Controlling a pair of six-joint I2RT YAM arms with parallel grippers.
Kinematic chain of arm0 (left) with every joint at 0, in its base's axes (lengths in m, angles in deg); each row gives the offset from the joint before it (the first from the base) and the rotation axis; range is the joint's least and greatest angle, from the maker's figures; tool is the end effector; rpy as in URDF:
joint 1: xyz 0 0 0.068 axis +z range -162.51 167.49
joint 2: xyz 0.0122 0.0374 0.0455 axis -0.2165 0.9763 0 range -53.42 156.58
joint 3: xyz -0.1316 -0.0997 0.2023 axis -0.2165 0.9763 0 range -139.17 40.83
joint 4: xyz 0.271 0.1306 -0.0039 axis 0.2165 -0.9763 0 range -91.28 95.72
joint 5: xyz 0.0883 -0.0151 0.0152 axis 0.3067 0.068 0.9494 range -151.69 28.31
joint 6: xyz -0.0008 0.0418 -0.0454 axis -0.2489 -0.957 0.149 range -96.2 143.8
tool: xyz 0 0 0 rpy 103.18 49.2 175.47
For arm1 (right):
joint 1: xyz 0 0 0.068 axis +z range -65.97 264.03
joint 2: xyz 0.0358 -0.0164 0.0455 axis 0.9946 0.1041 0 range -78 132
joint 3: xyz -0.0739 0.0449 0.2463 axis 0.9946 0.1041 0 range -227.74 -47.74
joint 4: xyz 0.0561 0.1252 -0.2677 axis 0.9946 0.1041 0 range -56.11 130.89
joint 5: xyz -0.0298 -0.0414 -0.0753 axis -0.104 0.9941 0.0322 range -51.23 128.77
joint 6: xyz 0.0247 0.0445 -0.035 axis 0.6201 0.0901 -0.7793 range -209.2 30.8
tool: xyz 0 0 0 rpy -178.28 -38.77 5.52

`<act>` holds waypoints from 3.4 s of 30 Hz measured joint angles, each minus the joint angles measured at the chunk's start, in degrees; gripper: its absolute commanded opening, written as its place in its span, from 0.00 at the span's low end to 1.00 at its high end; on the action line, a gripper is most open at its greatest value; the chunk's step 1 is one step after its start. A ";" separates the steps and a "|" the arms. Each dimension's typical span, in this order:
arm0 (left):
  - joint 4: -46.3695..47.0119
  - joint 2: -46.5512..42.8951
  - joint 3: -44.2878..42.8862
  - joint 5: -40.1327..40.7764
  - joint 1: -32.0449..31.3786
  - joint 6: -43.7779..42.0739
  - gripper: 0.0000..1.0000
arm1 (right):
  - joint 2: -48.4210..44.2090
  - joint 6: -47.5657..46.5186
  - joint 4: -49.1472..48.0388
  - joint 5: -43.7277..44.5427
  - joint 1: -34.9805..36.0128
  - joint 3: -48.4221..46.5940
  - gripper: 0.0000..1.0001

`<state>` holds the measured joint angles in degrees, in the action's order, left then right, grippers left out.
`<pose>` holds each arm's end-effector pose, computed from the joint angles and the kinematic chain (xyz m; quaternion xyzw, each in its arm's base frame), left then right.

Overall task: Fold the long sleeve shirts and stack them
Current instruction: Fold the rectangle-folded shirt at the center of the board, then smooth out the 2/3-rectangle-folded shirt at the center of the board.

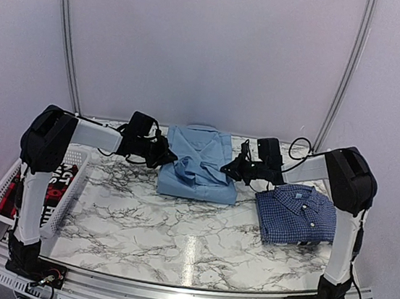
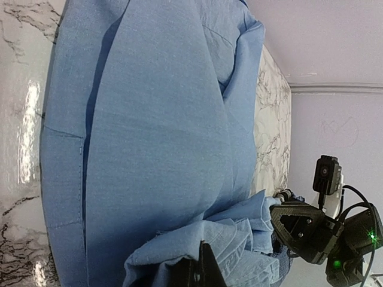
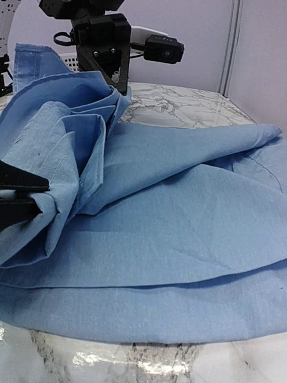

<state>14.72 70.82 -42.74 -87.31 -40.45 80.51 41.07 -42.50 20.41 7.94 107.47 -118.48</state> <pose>0.4472 -0.2601 0.1195 -0.1068 0.8516 -0.4631 0.2210 0.4229 0.2094 0.0942 0.0517 0.8618 0.4493 0.2299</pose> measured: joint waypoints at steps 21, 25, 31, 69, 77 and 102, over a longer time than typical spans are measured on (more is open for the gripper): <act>1.38 -2.14 6.16 -2.38 0.44 -0.81 0.00 | -3.32 0.81 -2.03 -1.22 -0.55 5.64 0.00; 1.49 -4.52 10.82 -1.92 -0.26 -0.81 0.00 | -5.29 1.64 -3.72 -1.81 -0.55 9.44 0.00; 1.62 -5.86 10.95 -1.77 -0.63 -0.83 0.07 | -5.53 1.68 -4.63 -2.27 -0.55 9.64 0.14; -0.76 -16.13 17.90 4.68 -5.31 -9.84 0.10 | -11.28 -18.27 14.64 13.92 9.86 0.50 0.43; 0.79 -15.50 24.94 4.76 -8.28 -8.13 0.05 | -11.06 -17.97 14.80 16.28 12.17 5.18 0.40; -3.56 -8.68 5.70 5.46 -3.85 -11.72 0.03 | -6.23 -17.31 15.58 15.45 7.23 -4.24 0.21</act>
<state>11.15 62.14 -37.03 -81.85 -44.30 68.79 34.84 -59.81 36.00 23.39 114.70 -122.72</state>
